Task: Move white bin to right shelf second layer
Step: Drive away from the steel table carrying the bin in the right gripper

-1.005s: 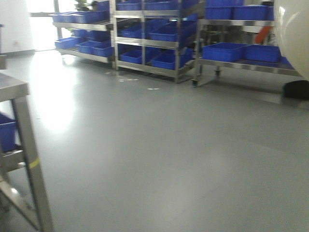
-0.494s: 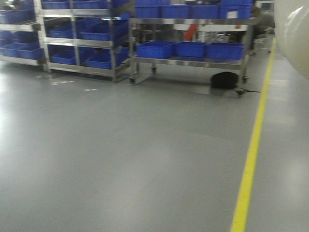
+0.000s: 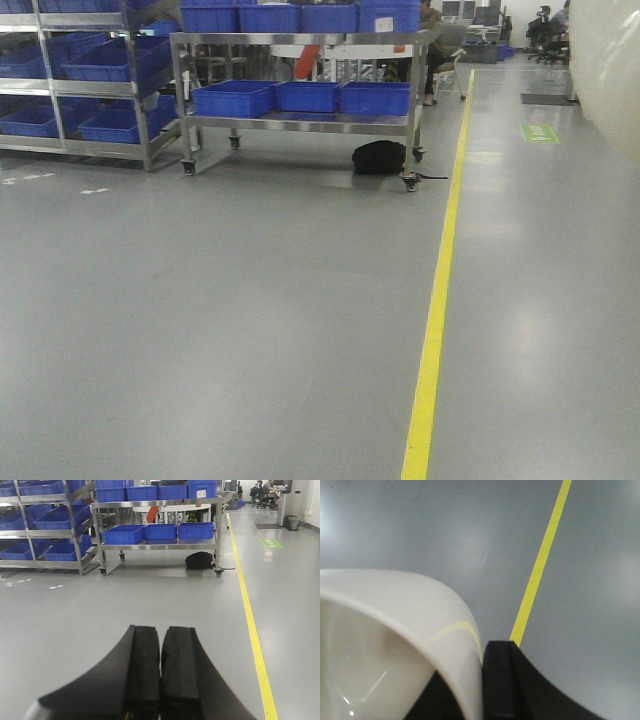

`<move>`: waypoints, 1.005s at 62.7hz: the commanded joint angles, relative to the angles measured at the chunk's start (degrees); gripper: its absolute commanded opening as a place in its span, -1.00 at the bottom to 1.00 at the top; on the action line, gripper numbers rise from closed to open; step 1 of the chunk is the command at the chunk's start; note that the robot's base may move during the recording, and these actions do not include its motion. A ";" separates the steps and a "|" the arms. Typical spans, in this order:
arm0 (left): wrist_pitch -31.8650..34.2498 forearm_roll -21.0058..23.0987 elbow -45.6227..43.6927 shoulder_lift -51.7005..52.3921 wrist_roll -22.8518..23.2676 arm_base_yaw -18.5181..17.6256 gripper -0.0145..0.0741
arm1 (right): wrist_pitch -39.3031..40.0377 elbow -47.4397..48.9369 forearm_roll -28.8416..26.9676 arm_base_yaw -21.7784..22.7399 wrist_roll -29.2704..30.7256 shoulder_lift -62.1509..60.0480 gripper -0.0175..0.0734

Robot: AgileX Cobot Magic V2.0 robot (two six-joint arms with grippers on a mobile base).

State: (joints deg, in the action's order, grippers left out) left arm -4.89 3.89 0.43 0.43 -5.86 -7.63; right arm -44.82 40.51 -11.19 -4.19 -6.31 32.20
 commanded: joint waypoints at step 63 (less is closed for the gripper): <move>4.89 0.35 2.11 0.80 0.15 -0.16 -0.48 | 4.92 1.69 -1.16 0.33 0.21 0.37 -0.49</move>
State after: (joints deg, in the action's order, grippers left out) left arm -4.89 3.89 0.43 0.43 -5.86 -7.63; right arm -44.82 40.51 -11.19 -4.19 -6.22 32.20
